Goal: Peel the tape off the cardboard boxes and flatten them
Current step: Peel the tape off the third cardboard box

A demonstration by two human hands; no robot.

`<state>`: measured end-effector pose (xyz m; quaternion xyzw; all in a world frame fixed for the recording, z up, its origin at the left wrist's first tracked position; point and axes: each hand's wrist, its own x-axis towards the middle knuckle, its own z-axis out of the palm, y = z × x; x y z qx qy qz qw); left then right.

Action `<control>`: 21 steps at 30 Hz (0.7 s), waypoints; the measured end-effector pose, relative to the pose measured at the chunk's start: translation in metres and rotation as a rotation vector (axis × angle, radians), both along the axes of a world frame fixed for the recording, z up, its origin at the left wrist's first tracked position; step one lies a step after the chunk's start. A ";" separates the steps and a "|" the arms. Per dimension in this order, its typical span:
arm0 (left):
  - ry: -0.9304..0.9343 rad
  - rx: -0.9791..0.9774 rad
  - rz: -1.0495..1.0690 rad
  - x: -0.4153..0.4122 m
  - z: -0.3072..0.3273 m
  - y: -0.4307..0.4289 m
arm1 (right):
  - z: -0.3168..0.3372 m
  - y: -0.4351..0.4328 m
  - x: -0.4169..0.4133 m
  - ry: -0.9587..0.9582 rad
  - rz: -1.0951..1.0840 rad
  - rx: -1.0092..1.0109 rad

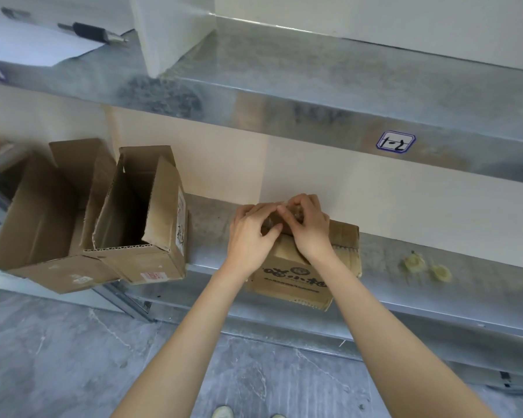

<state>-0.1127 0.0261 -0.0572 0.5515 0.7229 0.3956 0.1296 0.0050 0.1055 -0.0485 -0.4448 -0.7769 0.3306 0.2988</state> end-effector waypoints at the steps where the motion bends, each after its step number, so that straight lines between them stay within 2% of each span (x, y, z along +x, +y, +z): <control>1: 0.010 -0.003 0.004 0.000 0.000 -0.001 | -0.001 0.000 -0.001 -0.016 0.006 0.006; 4: 0.047 -0.023 0.023 -0.001 0.001 -0.002 | -0.003 0.001 -0.001 -0.020 0.016 0.026; 7: 0.071 -0.014 0.056 -0.003 0.003 -0.006 | -0.002 0.001 0.000 0.061 -0.008 0.051; 17: -0.238 -0.036 0.182 -0.018 -0.008 -0.021 | 0.002 -0.003 0.001 0.141 -0.089 -0.014; 21: -0.310 0.032 0.175 -0.015 -0.005 -0.024 | 0.002 -0.005 0.001 0.206 -0.097 -0.025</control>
